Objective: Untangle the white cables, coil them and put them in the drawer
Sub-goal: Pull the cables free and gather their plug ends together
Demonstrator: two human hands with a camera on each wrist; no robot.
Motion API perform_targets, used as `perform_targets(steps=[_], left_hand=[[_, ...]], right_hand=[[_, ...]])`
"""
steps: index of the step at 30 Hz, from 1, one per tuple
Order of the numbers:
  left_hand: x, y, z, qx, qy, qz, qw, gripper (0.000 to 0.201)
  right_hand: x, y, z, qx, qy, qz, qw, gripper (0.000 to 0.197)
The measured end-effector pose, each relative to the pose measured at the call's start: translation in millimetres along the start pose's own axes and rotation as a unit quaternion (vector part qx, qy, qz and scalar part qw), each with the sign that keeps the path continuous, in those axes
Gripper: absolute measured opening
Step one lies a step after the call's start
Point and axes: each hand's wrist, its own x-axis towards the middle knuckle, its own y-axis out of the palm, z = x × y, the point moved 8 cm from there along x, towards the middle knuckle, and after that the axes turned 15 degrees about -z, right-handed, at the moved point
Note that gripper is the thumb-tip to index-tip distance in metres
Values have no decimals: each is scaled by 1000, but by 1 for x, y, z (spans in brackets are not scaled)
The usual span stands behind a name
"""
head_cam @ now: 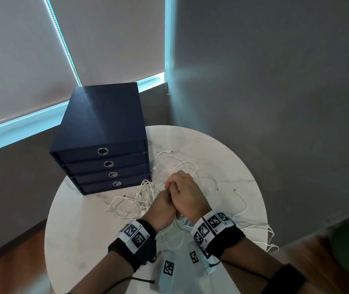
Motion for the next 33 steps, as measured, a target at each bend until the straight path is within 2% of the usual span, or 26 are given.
perform_targets(steps=[3,4,5,7,9,11,12,14,15,17,19,23,28,31,33], left_hand=[[-2,3,3,3,-7,22,1000,32],[-2,3,2,-8,-5,17,1000,27],[-1,1,0,-25,0,5,1000,25],[3,-5,0,-72,-9,-30,997,26],[6,-10,11,-141,-81,-60,985,30],[7,-12,24,-234,-151,-83,957,31],[8,-11,28,-279,-174,-93,940,31],[11,-7,32,-343,-203,-99,912,31],[12,-5,32,-365,-211,-96,902,31],[14,-7,29,-392,-218,-97,889,30],[19,-20,27,-401,-216,-116,883,31],[23,-31,20,-394,-212,-118,887,35],[20,-27,24,-349,-213,-90,908,36],[20,-34,29,-337,-227,-58,912,34],[14,-24,31,-306,-239,-15,921,33]], right_hand=[[-2,4,-3,20,1,37,999,24],[-5,5,-5,49,14,33,998,31],[-8,6,-7,84,40,27,995,46],[-20,12,-16,167,126,40,977,70],[-36,20,-22,238,193,84,948,68],[-48,21,-25,244,197,119,942,65],[-51,20,-27,226,173,129,950,58],[-54,19,-33,155,98,120,976,30],[-55,18,-36,109,63,118,985,24],[-58,15,-45,-5,-2,134,991,37],[-61,10,-57,-100,-49,153,982,46],[-64,-9,-88,-174,-41,181,967,42],[-57,-36,-149,-269,27,208,940,42],[-55,-69,-193,-348,61,207,913,45],[-48,-87,-204,-374,70,196,904,38]])
